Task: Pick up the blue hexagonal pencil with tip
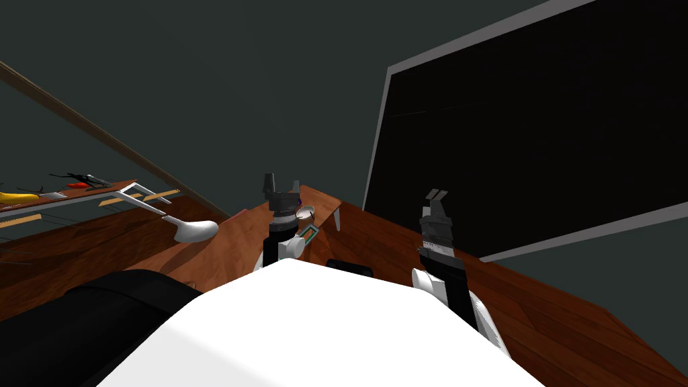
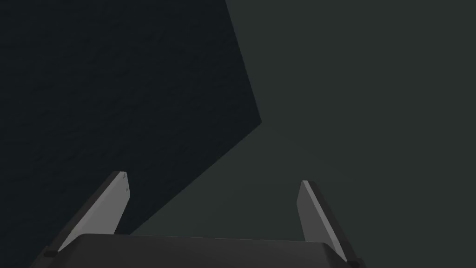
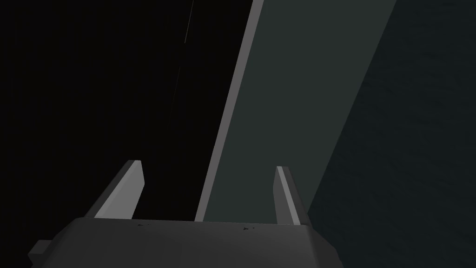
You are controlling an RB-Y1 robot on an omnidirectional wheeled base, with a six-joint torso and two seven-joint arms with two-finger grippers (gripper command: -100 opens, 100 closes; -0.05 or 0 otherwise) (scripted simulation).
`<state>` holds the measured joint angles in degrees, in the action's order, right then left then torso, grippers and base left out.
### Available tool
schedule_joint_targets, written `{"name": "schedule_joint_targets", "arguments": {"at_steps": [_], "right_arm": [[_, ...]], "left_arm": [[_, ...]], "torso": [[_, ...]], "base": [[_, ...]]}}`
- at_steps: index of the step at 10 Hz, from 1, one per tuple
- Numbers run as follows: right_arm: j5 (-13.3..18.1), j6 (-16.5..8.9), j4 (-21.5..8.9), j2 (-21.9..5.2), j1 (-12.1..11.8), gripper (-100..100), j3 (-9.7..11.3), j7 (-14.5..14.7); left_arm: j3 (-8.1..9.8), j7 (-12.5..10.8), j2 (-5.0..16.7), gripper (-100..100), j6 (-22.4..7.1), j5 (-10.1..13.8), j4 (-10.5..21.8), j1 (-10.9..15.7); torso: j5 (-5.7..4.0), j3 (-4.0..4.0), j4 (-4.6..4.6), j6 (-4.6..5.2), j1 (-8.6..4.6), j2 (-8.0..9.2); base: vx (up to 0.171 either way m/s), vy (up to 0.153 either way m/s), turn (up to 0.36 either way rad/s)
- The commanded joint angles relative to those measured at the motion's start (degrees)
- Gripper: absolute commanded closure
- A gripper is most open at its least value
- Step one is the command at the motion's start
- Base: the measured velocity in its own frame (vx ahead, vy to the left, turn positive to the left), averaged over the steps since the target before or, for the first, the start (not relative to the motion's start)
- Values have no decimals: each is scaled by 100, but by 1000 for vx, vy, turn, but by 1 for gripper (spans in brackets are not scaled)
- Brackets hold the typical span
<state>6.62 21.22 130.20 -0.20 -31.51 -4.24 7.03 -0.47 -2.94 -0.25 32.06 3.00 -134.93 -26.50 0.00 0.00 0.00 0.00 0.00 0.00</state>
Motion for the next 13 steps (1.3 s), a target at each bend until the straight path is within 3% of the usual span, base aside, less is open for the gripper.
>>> {"name": "schedule_joint_targets", "arguments": {"at_steps": [1,4,7,13], "right_arm": [[0,0,0,0,0,0,0,0],[0,0,0,0,0,0,0,0],[0,0,0,0,0,0,0,0],[0,0,0,0,0,0,0,0]], "left_arm": [[-1,-38,209,-100,23,42,81,1],[-4,-191,599,-100,116,211,398,6],[-6,-446,851,-100,266,488,903,17],[1,-919,1007,-100,535,984,1808,53]], "torso": [[0,0,0,0,0,0],[1,-3,-1,0,2,-5],[0,-7,-3,0,1,-12],[0,-6,-2,0,0,-10]], "base": [[6,-1,-3],[14,0,-5],[29,-3,-7],[29,-3,-6]]}}
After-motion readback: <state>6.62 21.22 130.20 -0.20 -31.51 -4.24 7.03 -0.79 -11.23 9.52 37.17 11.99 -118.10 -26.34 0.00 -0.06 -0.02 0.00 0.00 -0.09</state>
